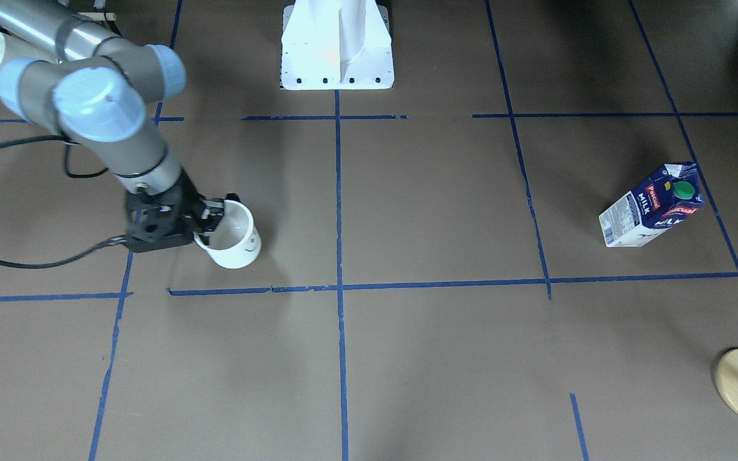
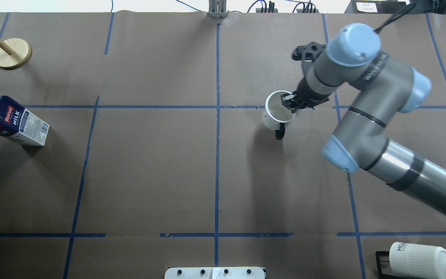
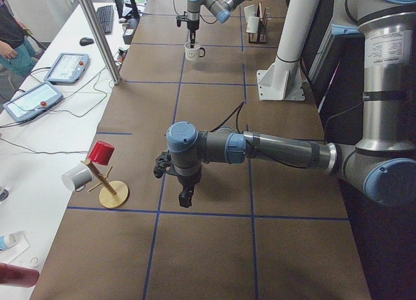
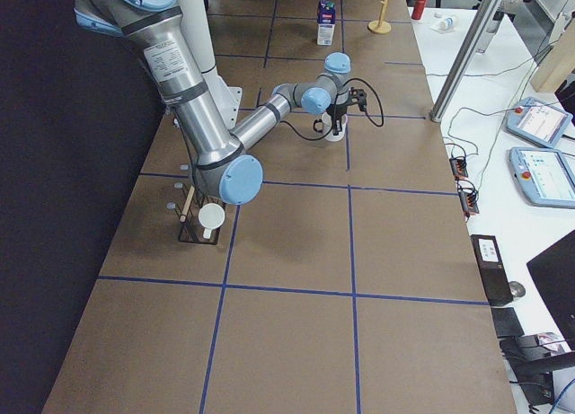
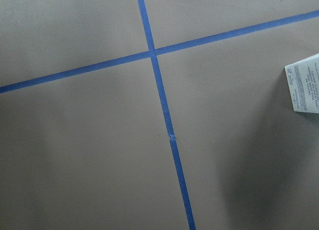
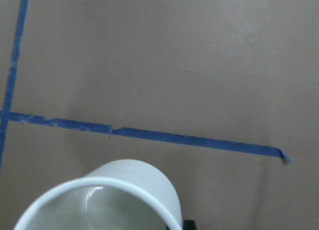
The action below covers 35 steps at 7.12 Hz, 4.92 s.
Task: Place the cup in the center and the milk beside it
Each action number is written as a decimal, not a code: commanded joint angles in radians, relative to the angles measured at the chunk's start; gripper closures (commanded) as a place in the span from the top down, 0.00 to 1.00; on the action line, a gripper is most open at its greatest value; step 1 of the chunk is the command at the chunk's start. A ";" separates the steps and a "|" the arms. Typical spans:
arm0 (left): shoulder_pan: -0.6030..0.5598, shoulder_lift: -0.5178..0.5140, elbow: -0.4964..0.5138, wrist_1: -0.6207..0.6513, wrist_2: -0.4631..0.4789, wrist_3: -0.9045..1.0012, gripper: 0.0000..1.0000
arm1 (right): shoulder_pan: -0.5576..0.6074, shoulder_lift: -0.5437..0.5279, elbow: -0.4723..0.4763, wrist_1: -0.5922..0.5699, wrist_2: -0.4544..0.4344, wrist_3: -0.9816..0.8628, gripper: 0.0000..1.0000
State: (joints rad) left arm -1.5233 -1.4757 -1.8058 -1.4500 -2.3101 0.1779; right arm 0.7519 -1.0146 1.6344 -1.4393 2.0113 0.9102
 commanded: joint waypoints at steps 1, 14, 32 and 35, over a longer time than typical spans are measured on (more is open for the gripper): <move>0.002 0.000 0.000 -0.001 0.000 0.000 1.00 | -0.061 0.094 -0.088 -0.010 -0.066 0.009 0.00; 0.006 0.000 -0.029 -0.006 0.001 0.000 1.00 | 0.024 0.245 -0.205 -0.012 0.110 0.171 1.00; 0.307 -0.164 -0.047 -0.306 0.038 -0.630 1.00 | 0.741 -0.683 0.182 -0.112 0.304 -0.919 1.00; 0.354 -0.135 -0.018 -0.308 0.037 -0.635 1.00 | 0.741 -0.685 0.180 -0.112 0.307 -0.919 1.00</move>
State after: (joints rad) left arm -1.1880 -1.6246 -1.8329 -1.7551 -2.2737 -0.4528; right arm 1.4926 -1.6994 1.8158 -1.5508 2.3175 -0.0092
